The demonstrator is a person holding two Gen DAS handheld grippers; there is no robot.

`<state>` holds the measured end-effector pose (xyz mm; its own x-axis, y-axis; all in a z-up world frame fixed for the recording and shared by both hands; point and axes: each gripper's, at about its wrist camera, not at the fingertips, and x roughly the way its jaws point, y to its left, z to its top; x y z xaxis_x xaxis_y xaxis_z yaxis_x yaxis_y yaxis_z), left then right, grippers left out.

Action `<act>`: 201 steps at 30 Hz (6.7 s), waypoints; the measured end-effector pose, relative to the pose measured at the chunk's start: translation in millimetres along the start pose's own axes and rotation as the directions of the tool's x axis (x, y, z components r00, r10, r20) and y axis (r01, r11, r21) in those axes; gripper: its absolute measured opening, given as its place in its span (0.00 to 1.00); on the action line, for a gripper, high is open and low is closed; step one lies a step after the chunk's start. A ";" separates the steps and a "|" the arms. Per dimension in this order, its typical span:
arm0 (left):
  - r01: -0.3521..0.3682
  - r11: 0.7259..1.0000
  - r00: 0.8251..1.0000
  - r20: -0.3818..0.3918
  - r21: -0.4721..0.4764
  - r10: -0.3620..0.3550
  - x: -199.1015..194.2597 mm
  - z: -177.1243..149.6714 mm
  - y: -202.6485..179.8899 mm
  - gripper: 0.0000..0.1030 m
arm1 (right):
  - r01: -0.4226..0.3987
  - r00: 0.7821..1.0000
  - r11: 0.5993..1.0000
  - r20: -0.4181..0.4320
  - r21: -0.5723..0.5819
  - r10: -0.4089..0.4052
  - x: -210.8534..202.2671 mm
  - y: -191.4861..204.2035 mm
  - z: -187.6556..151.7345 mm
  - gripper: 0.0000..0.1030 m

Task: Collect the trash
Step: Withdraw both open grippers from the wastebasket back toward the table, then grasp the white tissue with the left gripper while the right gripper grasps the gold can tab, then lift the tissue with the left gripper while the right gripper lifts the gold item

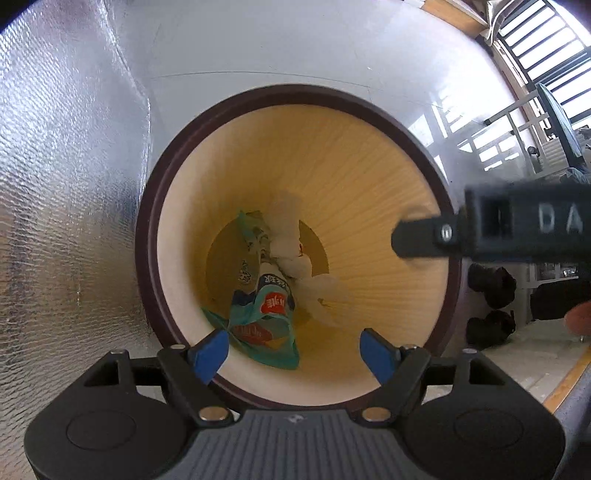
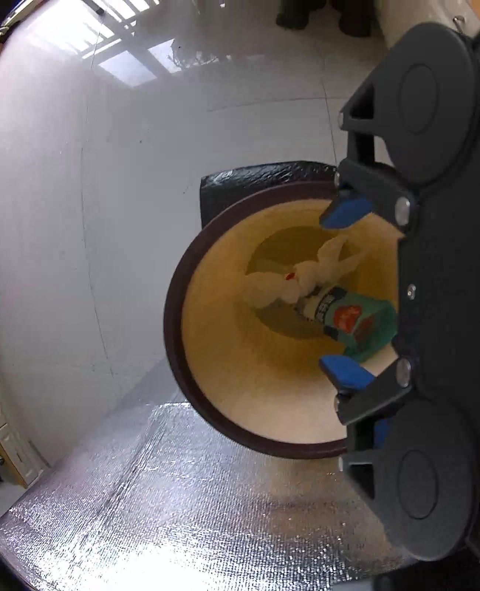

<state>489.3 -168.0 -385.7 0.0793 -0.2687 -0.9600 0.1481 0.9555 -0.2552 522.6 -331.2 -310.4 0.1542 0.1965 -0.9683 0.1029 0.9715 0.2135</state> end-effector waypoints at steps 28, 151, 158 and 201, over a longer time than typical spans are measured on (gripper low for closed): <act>-0.087 0.996 0.985 0.152 0.008 0.085 -112.3 -37.2 -14.5 0.96 | 0.033 0.964 0.999 0.264 -0.032 -0.023 -118.1 -18.1 -76.5 0.93; -0.046 0.942 0.602 0.743 -0.333 0.292 -352.9 -253.4 245.9 0.07 | -0.212 0.798 0.687 0.283 -0.695 0.532 -187.0 370.7 -170.1 1.00; -0.027 0.936 0.592 0.749 -0.351 0.298 -357.1 -256.8 253.3 0.07 | -0.124 0.781 0.702 0.368 -0.701 0.505 -199.6 364.3 -156.9 0.88; -0.067 0.912 0.532 0.759 -0.404 0.376 -400.6 -280.9 242.2 0.06 | -0.063 0.762 0.673 0.400 -0.737 0.509 -238.9 400.6 -148.9 0.01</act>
<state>216.6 205.3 -95.4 0.8460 0.1235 -0.5186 -0.2688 0.9389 -0.2149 380.7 30.7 -12.8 0.5631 0.5913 -0.5772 -0.6643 0.7394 0.1095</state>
